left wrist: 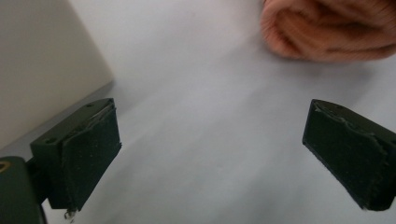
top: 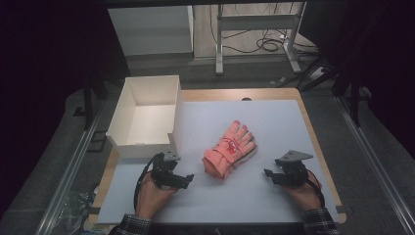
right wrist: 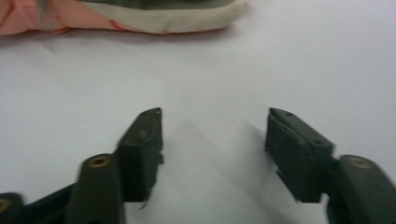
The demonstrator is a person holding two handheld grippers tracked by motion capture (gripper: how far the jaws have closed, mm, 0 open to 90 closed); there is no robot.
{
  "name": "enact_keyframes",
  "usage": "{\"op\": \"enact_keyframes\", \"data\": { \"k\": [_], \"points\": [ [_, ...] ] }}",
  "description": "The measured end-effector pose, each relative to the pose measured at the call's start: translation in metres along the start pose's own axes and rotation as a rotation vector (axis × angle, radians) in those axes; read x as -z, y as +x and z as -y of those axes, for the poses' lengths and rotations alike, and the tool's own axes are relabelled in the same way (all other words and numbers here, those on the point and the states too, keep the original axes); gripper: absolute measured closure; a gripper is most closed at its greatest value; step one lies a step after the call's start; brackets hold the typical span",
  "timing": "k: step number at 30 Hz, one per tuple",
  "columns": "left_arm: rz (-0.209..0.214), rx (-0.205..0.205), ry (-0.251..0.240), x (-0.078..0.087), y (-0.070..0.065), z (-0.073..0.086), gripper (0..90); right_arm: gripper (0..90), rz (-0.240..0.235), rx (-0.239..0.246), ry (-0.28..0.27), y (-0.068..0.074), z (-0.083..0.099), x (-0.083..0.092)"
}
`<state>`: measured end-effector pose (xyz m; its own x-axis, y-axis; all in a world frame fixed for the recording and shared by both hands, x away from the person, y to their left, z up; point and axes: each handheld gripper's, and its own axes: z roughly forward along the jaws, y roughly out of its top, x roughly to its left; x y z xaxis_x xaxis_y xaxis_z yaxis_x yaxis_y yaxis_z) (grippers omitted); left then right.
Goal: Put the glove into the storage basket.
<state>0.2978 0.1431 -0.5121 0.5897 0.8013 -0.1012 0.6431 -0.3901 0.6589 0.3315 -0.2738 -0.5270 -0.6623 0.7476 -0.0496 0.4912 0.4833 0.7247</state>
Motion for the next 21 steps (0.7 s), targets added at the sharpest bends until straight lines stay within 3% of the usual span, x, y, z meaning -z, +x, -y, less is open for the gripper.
{"op": "enact_keyframes", "data": {
  "k": [3, 7, 17, 21],
  "points": [
    [0.019, 0.002, -0.009, 0.005, -0.002, -0.007, 3.7, 32.6, -0.007, -0.020, -0.007, -0.004, 0.001, 0.000],
    [0.035, 0.003, -0.016, 0.009, -0.006, -0.016, 2.1, 30.0, -0.010, -0.011, -0.002, -0.003, 0.001, -0.002],
    [0.087, -0.007, -0.022, 0.021, -0.016, -0.040, 0.0, 29.6, -0.009, -0.008, -0.006, -0.003, 0.002, -0.002],
    [0.101, -0.028, -0.022, 0.022, -0.025, -0.054, 0.0, 29.6, -0.009, -0.007, -0.007, -0.003, 0.002, -0.002]
  ]
}}
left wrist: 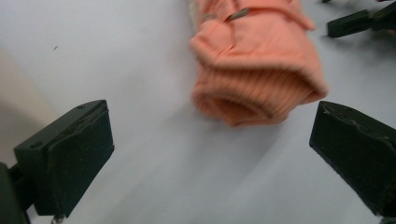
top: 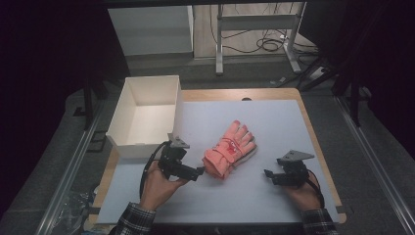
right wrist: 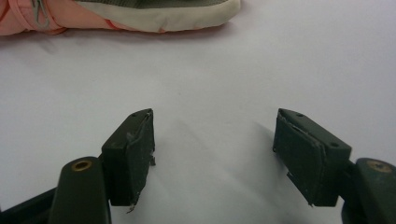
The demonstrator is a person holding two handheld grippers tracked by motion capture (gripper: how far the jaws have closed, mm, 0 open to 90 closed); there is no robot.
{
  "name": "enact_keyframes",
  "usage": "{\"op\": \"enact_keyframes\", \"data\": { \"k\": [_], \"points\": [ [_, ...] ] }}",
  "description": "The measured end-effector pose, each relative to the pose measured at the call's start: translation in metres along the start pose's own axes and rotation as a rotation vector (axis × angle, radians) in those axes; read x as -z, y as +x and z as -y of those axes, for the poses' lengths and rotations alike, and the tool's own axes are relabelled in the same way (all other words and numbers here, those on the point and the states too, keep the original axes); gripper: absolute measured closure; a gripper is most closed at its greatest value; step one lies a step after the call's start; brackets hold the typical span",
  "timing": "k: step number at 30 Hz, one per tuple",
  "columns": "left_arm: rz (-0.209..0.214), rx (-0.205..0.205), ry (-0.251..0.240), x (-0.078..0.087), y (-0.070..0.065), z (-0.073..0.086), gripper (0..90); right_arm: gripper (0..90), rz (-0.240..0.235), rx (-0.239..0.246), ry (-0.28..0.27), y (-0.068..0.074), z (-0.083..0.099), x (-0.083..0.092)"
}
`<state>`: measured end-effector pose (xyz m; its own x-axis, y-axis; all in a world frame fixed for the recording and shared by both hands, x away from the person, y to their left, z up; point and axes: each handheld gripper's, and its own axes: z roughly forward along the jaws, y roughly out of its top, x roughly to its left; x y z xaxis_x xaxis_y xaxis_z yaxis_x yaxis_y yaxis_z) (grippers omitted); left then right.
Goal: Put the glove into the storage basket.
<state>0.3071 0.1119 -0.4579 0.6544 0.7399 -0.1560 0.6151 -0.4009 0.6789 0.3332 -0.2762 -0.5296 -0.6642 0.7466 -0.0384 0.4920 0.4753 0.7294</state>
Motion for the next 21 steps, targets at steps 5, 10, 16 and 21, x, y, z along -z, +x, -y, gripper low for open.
{"op": "enact_keyframes", "data": {
  "k": [5, 10, 16, 21],
  "points": [
    [0.011, -0.035, 0.009, -0.007, -0.009, -0.017, 0.0, 29.6, 0.001, 0.001, -0.001, 0.000, 0.000, 0.000],
    [0.010, -0.052, 0.026, -0.018, -0.013, -0.031, 0.0, 29.6, 0.001, 0.001, -0.003, 0.000, 0.000, 0.000],
    [0.009, -0.066, 0.046, -0.036, -0.017, -0.045, 0.0, 29.6, 0.001, 0.002, -0.003, 0.000, 0.000, 0.000],
    [0.009, -0.084, 0.053, -0.052, -0.022, -0.056, 0.0, 29.6, 0.001, 0.000, -0.003, 0.000, 0.000, 0.000]
  ]
}}
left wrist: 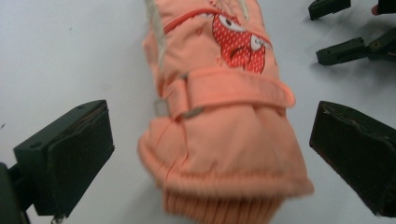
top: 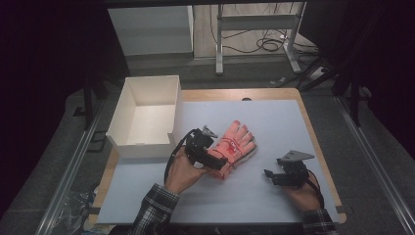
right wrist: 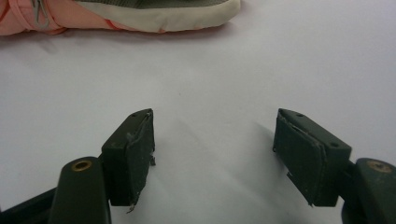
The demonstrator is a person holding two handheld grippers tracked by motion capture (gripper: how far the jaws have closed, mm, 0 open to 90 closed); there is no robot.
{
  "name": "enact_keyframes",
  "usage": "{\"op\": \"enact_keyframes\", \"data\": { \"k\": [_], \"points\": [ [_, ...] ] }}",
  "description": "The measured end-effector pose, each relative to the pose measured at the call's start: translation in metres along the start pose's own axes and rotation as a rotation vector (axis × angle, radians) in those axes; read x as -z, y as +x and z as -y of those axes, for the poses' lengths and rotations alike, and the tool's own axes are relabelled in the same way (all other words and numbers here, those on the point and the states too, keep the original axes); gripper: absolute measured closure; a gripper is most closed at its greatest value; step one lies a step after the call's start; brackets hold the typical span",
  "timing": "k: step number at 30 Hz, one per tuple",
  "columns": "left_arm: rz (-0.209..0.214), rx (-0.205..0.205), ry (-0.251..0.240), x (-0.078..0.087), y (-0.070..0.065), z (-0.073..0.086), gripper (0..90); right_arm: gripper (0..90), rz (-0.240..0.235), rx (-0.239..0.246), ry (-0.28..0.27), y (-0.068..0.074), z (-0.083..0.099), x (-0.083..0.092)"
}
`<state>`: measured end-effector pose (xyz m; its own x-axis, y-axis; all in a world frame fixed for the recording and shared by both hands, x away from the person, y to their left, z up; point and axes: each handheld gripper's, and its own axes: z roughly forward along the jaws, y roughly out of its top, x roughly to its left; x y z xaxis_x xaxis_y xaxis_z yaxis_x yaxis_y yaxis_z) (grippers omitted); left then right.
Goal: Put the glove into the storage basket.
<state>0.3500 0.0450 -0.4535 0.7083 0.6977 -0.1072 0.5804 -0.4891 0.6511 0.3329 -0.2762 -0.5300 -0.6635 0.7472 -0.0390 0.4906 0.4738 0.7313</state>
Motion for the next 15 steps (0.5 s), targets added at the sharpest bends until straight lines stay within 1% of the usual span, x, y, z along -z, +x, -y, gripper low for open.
{"op": "enact_keyframes", "data": {
  "k": [2, 5, 7, 13, 15],
  "points": [
    [0.003, -0.005, 0.000, -0.006, -0.001, -0.005, 0.0, 29.6, 0.000, 0.002, -0.001, 0.000, 0.000, 0.000],
    [-0.004, -0.024, 0.020, -0.018, -0.004, -0.011, 0.0, 29.6, -0.001, 0.001, -0.001, 0.000, 0.000, 0.000],
    [-0.004, -0.030, 0.028, -0.024, -0.005, -0.014, 0.0, 29.6, -0.001, 0.001, 0.000, 0.000, 0.000, 0.000],
    [-0.001, -0.025, 0.056, -0.044, -0.007, -0.019, 0.0, 29.6, 0.000, 0.003, -0.001, 0.000, 0.000, 0.000],
    [-0.004, -0.025, 0.069, -0.048, -0.007, -0.019, 0.0, 29.6, 0.000, 0.003, -0.001, 0.000, 0.000, 0.000]
  ]
}}
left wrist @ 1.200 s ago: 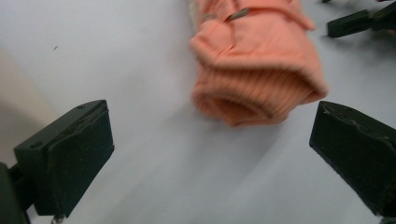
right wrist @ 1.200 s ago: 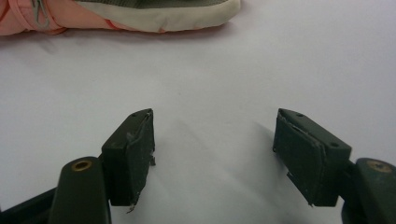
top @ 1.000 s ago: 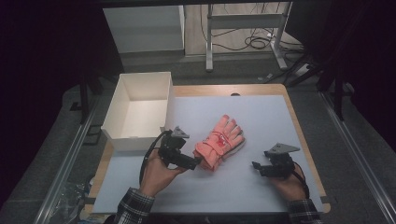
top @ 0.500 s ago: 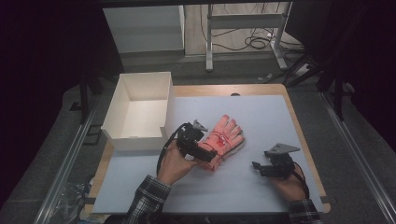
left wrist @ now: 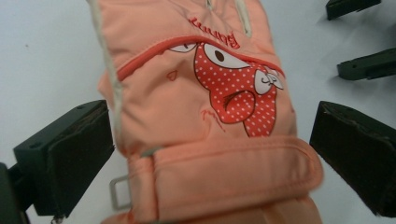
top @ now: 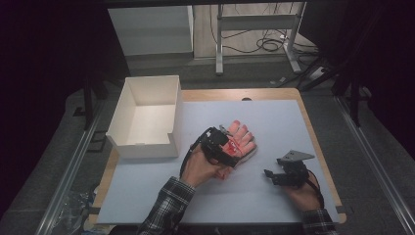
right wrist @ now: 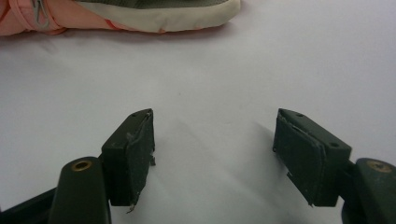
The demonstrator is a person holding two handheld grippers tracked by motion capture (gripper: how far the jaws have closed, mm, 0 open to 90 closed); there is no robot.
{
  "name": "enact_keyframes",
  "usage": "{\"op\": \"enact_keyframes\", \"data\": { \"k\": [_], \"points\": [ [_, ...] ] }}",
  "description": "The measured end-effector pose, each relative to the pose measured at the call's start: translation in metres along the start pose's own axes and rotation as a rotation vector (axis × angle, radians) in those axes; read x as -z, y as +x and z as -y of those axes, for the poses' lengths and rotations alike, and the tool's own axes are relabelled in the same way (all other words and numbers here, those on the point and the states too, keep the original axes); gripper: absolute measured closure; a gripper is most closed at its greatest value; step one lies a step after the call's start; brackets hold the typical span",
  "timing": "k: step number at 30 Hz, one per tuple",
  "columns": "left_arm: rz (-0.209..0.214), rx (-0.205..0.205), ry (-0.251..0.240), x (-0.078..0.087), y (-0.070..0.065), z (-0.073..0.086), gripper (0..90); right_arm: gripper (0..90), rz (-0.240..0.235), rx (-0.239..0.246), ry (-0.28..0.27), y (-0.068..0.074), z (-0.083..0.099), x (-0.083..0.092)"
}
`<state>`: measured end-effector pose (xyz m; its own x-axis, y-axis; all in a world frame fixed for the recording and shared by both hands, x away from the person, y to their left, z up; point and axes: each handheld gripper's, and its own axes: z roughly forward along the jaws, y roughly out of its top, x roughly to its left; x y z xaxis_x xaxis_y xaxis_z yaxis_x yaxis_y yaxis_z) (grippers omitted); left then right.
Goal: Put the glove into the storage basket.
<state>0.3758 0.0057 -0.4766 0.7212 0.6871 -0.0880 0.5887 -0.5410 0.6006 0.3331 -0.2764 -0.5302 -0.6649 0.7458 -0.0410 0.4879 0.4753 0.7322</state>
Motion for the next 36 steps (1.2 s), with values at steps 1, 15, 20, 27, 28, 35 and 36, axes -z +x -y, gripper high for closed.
{"op": "enact_keyframes", "data": {
  "k": [1, 15, 20, 27, 28, 35, 36],
  "points": [
    [-0.003, -0.002, 0.007, -0.003, 0.000, 0.000, 0.0, 29.6, 0.000, 0.000, 0.000, 0.000, 0.000, 0.000],
    [-0.015, 0.014, 0.068, -0.029, 0.003, 0.013, 0.0, 29.6, 0.000, -0.002, 0.001, 0.000, 0.000, 0.000],
    [-0.013, 0.001, 0.084, -0.037, 0.000, 0.018, 0.0, 29.6, 0.000, -0.001, 0.000, 0.000, 0.000, 0.000],
    [-0.039, -0.020, 0.118, -0.043, -0.005, 0.021, 5.9, 29.6, 0.000, -0.003, 0.000, 0.000, 0.000, 0.000],
    [-0.040, -0.015, 0.118, -0.043, -0.005, 0.020, 7.2, 29.6, 0.000, -0.003, 0.001, 0.000, 0.000, 0.000],
    [-0.012, -0.008, 0.083, -0.036, -0.006, 0.023, 26.9, 29.6, 0.000, -0.003, 0.001, 0.000, 0.000, 0.000],
    [-0.005, -0.006, 0.081, -0.035, -0.006, 0.023, 28.8, 29.6, 0.000, -0.003, 0.001, 0.000, 0.000, 0.000]
  ]
}}
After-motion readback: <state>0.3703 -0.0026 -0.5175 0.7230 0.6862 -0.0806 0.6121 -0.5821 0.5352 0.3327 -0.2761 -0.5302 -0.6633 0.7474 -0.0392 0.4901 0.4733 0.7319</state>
